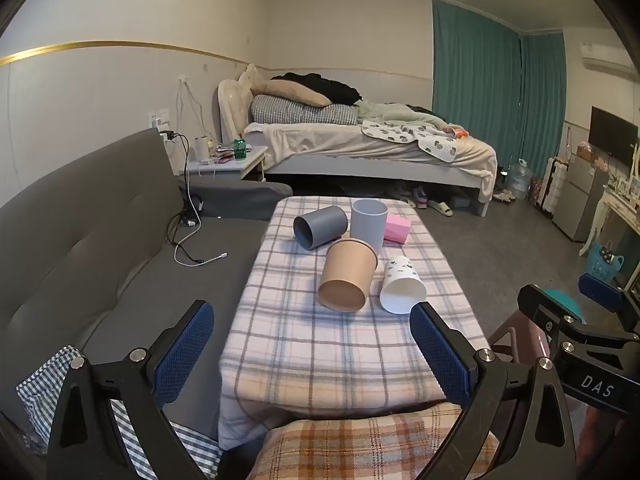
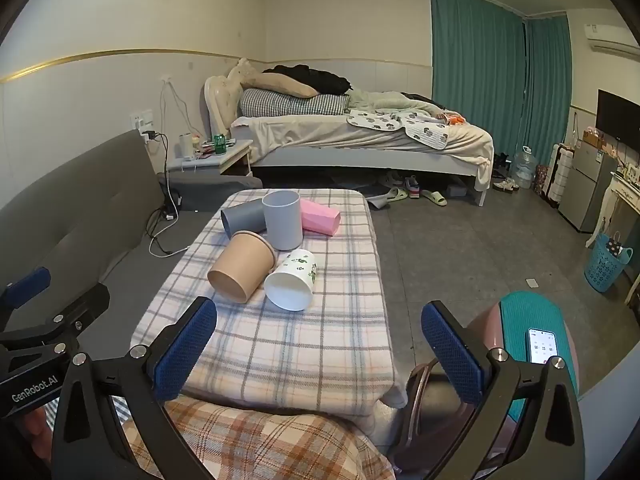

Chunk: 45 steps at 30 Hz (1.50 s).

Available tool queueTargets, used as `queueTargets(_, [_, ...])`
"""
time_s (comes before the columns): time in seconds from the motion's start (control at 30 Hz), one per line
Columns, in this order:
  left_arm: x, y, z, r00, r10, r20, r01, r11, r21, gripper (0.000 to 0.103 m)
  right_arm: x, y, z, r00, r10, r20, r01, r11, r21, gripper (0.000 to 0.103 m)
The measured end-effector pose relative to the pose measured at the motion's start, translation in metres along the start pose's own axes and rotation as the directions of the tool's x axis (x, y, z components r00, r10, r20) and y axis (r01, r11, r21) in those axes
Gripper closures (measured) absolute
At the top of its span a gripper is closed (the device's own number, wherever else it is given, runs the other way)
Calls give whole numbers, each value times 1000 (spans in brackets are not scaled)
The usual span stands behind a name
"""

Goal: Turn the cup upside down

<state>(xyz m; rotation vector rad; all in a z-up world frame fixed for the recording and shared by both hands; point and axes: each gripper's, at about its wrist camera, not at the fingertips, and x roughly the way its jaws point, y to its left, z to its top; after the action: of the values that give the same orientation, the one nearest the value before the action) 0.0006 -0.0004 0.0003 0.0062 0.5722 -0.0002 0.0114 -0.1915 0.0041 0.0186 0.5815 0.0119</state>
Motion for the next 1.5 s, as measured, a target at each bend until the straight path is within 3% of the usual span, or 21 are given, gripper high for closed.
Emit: queueTargets(1.5, [-1,0,1,1000,-9,-2,9,1000,-12,2,0,3,-1,1000,7,-9,-7,1000,1,0])
